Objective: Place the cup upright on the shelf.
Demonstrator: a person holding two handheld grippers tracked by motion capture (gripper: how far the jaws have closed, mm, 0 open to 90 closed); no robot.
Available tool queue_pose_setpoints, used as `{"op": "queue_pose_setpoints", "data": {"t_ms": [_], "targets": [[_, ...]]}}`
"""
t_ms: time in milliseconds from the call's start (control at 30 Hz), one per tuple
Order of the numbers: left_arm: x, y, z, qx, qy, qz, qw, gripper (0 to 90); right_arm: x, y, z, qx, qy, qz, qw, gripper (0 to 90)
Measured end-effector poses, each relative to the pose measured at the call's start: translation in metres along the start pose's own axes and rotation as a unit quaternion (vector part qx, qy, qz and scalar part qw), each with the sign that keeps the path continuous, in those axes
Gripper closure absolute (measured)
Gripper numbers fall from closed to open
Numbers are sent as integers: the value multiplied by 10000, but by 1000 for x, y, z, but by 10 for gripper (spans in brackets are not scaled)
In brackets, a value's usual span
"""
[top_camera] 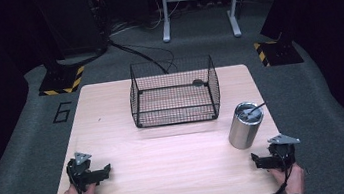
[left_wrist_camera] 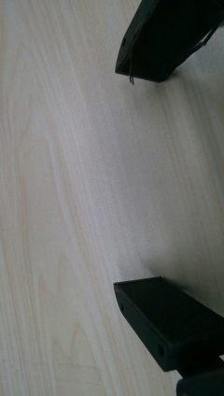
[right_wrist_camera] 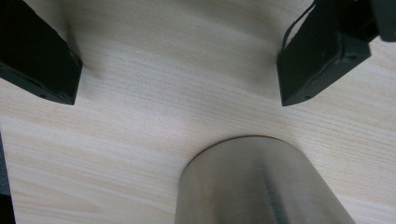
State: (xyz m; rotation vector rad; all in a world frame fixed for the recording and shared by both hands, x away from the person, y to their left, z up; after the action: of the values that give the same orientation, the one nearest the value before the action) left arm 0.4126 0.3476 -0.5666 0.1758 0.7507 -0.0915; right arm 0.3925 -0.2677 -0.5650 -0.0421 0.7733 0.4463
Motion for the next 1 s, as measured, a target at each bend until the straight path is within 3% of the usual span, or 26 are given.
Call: {"op": "queue_pose_setpoints", "data": {"t_ms": [433, 500, 533, 767, 1000], "targets": [[6, 2, 5, 74, -64, -104, 9999, 0, -1, 0, 2, 32, 181, 4, 9998, 0], [5, 2, 5, 82, -44, -108, 9999, 0, -4, 2, 3, 135, 112, 60, 9998, 0], [6, 1, 5, 66, -78, -92, 9999, 0, -6, 1, 3, 58, 120, 96, 9999, 0], [5, 2, 5, 96, -9, -123, 9999, 0, -25, 9, 12, 115, -78, 191, 9997, 0], [5, 2, 5, 97, -13, -118, 9999, 0, -42, 23, 44, -2, -365, 341, 9988, 0]]}}
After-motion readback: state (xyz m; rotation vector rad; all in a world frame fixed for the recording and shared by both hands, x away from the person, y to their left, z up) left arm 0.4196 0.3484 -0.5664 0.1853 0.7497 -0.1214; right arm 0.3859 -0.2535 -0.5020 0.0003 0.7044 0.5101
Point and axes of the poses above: each handheld gripper's, and its own axes: x roughly forward along the jaws, z roughly out of its top, y roughly to its left, the point moved 5 cm from there along x, roughly forward along the jaws, and after that the axes turned 10 degrees about z, right-handed, at the moved point
